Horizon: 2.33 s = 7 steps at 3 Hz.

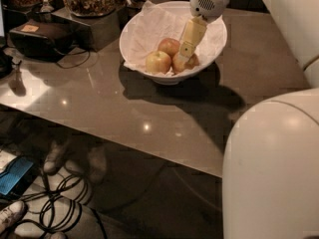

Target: Pick apple from white bowl

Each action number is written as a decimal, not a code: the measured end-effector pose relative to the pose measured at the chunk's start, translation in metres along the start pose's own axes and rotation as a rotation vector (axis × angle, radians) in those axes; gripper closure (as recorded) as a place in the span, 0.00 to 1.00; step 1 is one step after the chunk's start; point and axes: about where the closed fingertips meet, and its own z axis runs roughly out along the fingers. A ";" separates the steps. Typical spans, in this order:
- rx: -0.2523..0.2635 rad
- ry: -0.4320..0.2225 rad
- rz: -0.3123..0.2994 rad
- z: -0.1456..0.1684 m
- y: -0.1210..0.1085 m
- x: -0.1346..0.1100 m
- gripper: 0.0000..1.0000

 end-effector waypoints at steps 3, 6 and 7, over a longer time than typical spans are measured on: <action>-0.011 0.005 0.011 0.009 -0.006 -0.003 0.23; -0.039 0.017 0.028 0.026 -0.010 0.008 0.28; -0.045 0.025 0.027 0.031 -0.011 0.008 0.29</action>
Offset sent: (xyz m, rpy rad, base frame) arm -0.0118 -0.0092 -0.0035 -0.0288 0.0852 -0.0002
